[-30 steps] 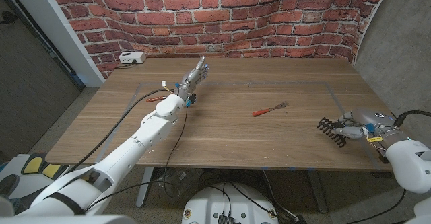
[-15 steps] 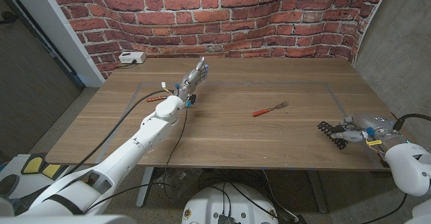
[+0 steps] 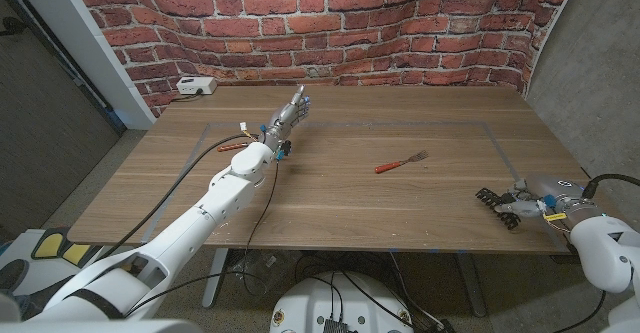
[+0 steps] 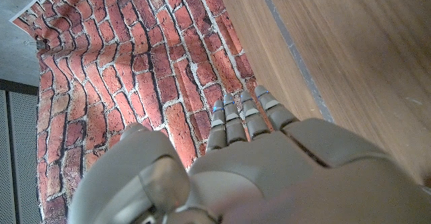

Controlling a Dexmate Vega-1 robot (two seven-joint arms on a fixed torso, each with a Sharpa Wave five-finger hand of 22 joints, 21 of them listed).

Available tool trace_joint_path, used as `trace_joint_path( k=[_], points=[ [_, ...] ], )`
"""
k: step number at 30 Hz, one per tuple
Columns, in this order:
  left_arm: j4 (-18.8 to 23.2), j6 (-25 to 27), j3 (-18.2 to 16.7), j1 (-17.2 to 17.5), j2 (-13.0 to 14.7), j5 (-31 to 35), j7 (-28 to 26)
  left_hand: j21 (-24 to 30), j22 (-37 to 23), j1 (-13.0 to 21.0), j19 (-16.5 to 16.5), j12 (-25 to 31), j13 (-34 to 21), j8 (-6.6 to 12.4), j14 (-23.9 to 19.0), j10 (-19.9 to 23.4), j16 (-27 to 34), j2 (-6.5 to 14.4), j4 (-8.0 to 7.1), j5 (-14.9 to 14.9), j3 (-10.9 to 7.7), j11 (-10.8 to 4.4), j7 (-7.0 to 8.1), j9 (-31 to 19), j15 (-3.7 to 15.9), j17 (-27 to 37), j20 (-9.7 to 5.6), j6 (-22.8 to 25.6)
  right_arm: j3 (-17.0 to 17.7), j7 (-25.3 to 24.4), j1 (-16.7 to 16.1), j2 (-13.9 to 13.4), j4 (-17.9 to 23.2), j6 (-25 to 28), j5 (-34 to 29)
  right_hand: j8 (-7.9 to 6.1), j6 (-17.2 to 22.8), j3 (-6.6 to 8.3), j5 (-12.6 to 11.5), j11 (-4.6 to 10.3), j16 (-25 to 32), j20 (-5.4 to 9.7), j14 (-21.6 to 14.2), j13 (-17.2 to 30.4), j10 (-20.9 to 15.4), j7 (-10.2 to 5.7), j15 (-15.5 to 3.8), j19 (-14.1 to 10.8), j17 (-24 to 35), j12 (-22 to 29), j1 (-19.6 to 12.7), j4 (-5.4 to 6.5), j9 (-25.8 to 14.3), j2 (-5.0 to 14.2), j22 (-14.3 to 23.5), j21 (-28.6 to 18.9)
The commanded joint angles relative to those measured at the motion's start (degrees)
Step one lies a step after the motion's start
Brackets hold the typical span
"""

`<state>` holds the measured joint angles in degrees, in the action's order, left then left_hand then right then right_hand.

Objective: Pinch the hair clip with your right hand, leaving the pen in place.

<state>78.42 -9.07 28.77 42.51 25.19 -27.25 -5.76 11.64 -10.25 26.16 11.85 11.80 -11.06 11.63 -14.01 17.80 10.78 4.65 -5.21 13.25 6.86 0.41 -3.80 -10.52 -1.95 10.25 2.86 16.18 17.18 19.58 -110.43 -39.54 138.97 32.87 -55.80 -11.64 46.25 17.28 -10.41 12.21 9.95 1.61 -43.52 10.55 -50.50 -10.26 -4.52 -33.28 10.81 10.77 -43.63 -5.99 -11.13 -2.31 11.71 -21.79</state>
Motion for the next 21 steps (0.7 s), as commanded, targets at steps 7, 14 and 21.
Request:
trace_joint_path(
  k=[7, 14, 21],
  points=[
    [-1.41, 0.02, 0.4, -0.94, -0.65, 0.0, 0.37, 0.1, -0.14, -0.11, -0.15, -0.13, -0.21, -0.14, 0.21, 0.61, 0.0, 0.23, -0.07, -0.22, 0.62, 0.01, -0.02, -0.33, 0.11, 0.25, 0.05, 0.46, -1.7, 5.76, 0.94, -4.26, 0.22, 3.94, -4.78, 0.71, 0.08, -1.16, -0.3, -0.2, 0.27, -0.77, 1.7, 0.18, 2.14, -2.48, -3.8, 0.9, 0.19, -0.08, 2.11, 0.37, -0.33, -0.74, -0.1, 0.45],
    [-2.07, 0.0, 0.54, -1.24, -0.94, -0.04, 0.54, 0.1, -0.14, -0.09, -0.15, -0.15, -0.21, -0.15, 0.18, 0.55, 0.01, 0.25, -0.08, -0.22, 0.68, -0.04, -0.06, -0.33, 0.14, 0.25, 0.03, 0.43, -3.67, 7.4, 1.83, -5.97, -0.41, 4.78, -8.49, 0.76, -0.6, -1.69, -0.47, -0.22, 0.26, -1.08, 2.3, 0.21, 2.86, -2.47, -3.52, 1.26, 0.15, -0.04, 2.86, 0.44, -0.36, -1.43, -0.14, 0.66],
    [-2.53, -0.11, 0.58, -1.38, -1.15, -0.04, 0.51, 0.1, -0.14, -0.08, -0.17, -0.14, -0.21, -0.15, 0.22, 0.57, 0.0, 0.28, -0.09, -0.22, 0.72, -0.03, -0.08, -0.33, 0.12, 0.25, 0.05, 0.42, -5.31, 9.19, 2.49, -7.25, -1.17, 4.99, -11.93, 0.74, -0.8, -1.88, -0.62, -0.23, 0.33, -1.16, 2.34, 0.23, 3.06, -2.47, -3.58, 1.32, 0.13, 0.02, 3.17, 0.47, -0.37, -1.69, -0.15, 0.71]
  ],
)
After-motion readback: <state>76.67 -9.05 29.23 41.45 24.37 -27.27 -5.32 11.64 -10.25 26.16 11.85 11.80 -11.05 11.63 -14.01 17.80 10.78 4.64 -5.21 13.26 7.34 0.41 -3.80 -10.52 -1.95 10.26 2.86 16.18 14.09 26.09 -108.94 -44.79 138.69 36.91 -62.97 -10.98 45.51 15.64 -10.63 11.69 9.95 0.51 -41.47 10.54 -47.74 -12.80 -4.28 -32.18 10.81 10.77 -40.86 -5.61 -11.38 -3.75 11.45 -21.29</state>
